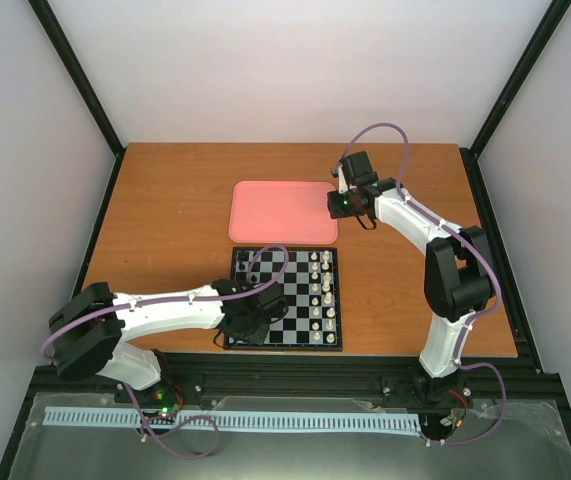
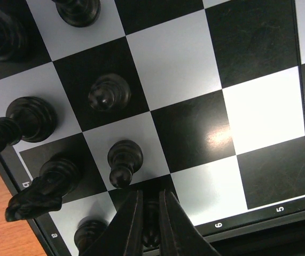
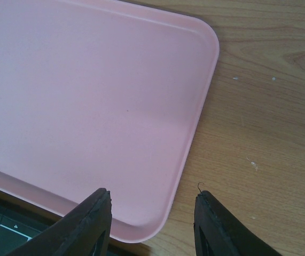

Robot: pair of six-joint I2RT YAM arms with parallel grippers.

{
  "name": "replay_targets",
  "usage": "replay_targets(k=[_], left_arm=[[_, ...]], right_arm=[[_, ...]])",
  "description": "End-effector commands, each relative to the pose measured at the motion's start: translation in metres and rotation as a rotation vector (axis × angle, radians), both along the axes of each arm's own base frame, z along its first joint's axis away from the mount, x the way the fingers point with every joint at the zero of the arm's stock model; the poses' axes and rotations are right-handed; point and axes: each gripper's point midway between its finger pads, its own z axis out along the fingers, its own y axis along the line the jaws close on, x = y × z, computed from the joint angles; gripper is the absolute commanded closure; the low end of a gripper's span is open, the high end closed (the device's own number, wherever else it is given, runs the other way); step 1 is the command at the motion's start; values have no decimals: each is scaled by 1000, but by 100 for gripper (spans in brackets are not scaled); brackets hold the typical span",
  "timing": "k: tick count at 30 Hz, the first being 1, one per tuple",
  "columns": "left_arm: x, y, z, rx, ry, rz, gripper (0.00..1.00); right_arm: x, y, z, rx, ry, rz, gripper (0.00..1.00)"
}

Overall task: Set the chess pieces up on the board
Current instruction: Place the chess piece on the chessboard.

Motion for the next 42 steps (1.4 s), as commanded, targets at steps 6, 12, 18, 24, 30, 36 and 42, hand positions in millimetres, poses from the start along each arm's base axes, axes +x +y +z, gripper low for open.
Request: replay_targets(k=[6, 12, 18, 24, 30, 36, 42], left_arm=[[-10, 2, -7, 2, 34, 0, 91], [-12, 5, -8, 5, 36, 1, 86], [-12, 8, -8, 19, 36, 1, 81], [-10, 10, -2, 18, 21, 2, 72], [-9, 10, 9, 7, 5, -1, 65], [-4, 2, 20, -11, -11, -19, 63], [1, -10, 28, -33, -22, -41, 63]], right_arm=[[0, -4, 12, 7, -29, -4, 50], [0, -4, 11, 7, -28, -6, 50], [-1, -5, 12, 9, -32, -8, 50], [-1, -5, 13, 10, -31, -8, 50], [0, -3, 14, 18, -35, -10, 50], [1, -4, 18, 17, -44, -12, 50], [1, -6, 20, 11, -52, -16, 50]])
